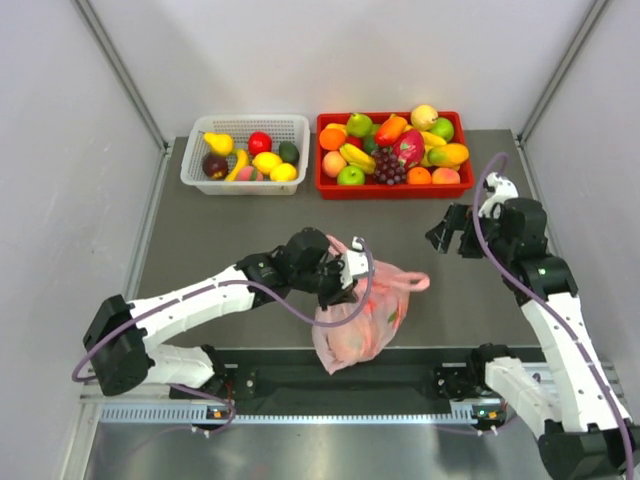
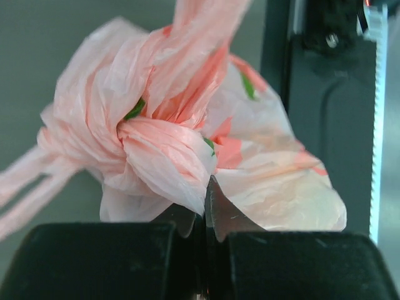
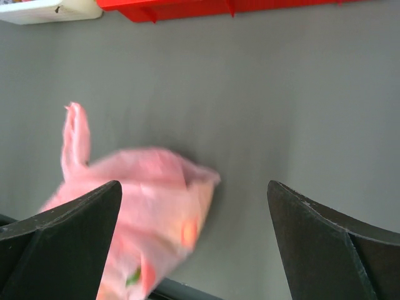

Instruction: Untie the knot of the plastic bag and take out the fruit

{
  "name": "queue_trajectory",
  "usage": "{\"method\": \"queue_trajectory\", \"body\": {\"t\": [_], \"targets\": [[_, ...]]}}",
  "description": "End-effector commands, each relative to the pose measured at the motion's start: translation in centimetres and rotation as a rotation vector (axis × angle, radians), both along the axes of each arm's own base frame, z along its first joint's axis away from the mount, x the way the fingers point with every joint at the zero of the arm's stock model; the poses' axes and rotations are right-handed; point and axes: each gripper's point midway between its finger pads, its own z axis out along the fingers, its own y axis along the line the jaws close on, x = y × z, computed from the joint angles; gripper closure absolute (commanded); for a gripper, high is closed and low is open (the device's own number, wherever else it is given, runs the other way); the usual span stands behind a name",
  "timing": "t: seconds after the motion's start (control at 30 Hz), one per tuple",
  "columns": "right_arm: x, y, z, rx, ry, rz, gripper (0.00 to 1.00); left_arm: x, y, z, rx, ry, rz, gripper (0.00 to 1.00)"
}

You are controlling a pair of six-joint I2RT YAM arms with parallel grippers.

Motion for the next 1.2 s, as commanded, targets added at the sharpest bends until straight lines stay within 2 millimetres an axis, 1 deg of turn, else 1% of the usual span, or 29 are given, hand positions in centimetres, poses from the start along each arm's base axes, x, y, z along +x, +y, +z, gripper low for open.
{"method": "queue_trajectory", "body": {"t": [0.0, 0.07, 0.1, 0.13, 0.17, 0.2, 0.23, 0.27, 0.33, 0.37, 0.43, 0.47, 0.53, 0.63, 0.67, 0.8, 0.83, 0.9, 0.97, 1.0, 1.03, 1.07, 1.1, 1.13, 1.17], "targets": [[1.6, 0.4, 1.8, -0.059, -0.047, -0.001, 0.00, -1.6, 0.6, 0.7, 0.077, -0.058, -0.088, 1.00], [1.8, 1.8, 1.2, -0.070, -0.028, 0.044, 0.00, -2.4, 0.6, 0.8, 0.099, -0.083, -0.098, 1.00], [1.9, 2.8, 0.2, -0.078, 0.002, 0.083, 0.00, -2.6, 0.9, 0.6, 0.112, -0.092, -0.091, 1.00], [1.5, 4.6, -0.2, -0.074, 0.010, 0.156, 0.00, -2.7, 1.0, 0.5, 0.128, -0.119, -0.078, 1.00], [1.1, 5.8, -1.4, -0.070, 0.039, 0.216, 0.00, -2.5, 1.3, 0.8, 0.128, -0.145, -0.067, 1.00], [0.9, 7.3, -1.4, -0.053, 0.024, 0.280, 0.00, -2.5, 1.5, 0.6, 0.137, -0.157, -0.057, 1.00], [-0.1, 9.1, -1.4, -0.021, 0.023, 0.382, 0.00, -2.0, 1.9, 0.6, 0.152, -0.182, -0.028, 1.00], [-1.4, 10.8, -2.0, -0.012, 0.030, 0.460, 0.00, -1.6, 2.2, 0.8, 0.152, -0.203, -0.008, 1.00], [-2.2, 12.4, -1.5, -0.006, -0.017, 0.527, 0.00, -0.8, 2.7, 0.8, 0.164, -0.233, 0.036, 1.00], [-3.2, 13.2, -1.8, -0.004, -0.026, 0.570, 0.00, 0.1, 3.2, 1.2, 0.171, -0.264, 0.093, 1.00], [-3.8, 13.8, -1.3, 0.012, -0.068, 0.598, 0.00, 1.1, 3.9, 1.1, 0.195, -0.300, 0.146, 1.00], [-4.1, 13.8, -1.8, 0.016, -0.066, 0.608, 0.00, 1.7, 4.3, 1.0, 0.214, -0.321, 0.178, 1.00], [-4.3, 14.1, -2.1, 0.024, -0.077, 0.628, 0.00, 1.2, 4.1, 0.9, 0.211, -0.321, 0.154, 1.00], [-4.3, 14.9, -3.2, 0.030, -0.056, 0.665, 0.00, 0.9, 3.4, 1.3, 0.170, -0.331, 0.141, 1.00], [-4.3, 15.5, -3.6, 0.037, -0.047, 0.687, 0.00, 0.5, 3.0, 1.4, 0.146, -0.325, 0.119, 1.00], [-4.7, 17.3, -4.1, 0.060, -0.057, 0.735, 0.00, 0.2, 2.5, 1.5, 0.124, -0.323, 0.099, 1.00], [-5.0, 17.8, -4.4, 0.054, -0.048, 0.748, 0.00, 0.2, 2.4, 1.6, 0.122, -0.327, 0.100, 1.00], [-4.8, 18.3, -5.3, 0.031, -0.025, 0.741, 0.02, 0.1, 2.3, 1.6, 0.112, -0.332, 0.103, 1.00], [-5.0, 18.8, -5.8, 0.016, -0.012, 0.750, 0.13, 0.1, 2.2, 2.0, 0.096, -0.342, 0.111, 1.00], [-4.6, 18.7, -6.5, -0.010, 0.002, 0.723, 0.20, 0.1, 2.3, 2.0, 0.091, -0.347, 0.113, 1.00], [-4.7, 18.6, -6.9, -0.024, 0.016, 0.715, 0.40, 0.2, 2.3, 2.5, 0.073, -0.356, 0.126, 1.00], [-4.3, 18.4, -7.1, -0.035, 0.021, 0.691, 0.53, 0.2, 2.3, 2.6, 0.065, -0.361, 0.129, 1.00], [-3.8, 17.9, -7.2, -0.053, 0.018, 0.642, 0.68, 0.7, 2.7, 2.5, 0.074, -0.375, 0.158, 1.00], [-3.5, 17.6, -7.1, -0.059, 0.011, 0.616, 0.90, 0.8, 2.8, 2.7, 0.066, -0.382, 0.171, 1.00], [-3.4, 17.2, -6.6, -0.057, -0.008, 0.589, 0.97, 1.4, 3.3, 2.7, 0.078, -0.392, 0.214, 1.00]]}}
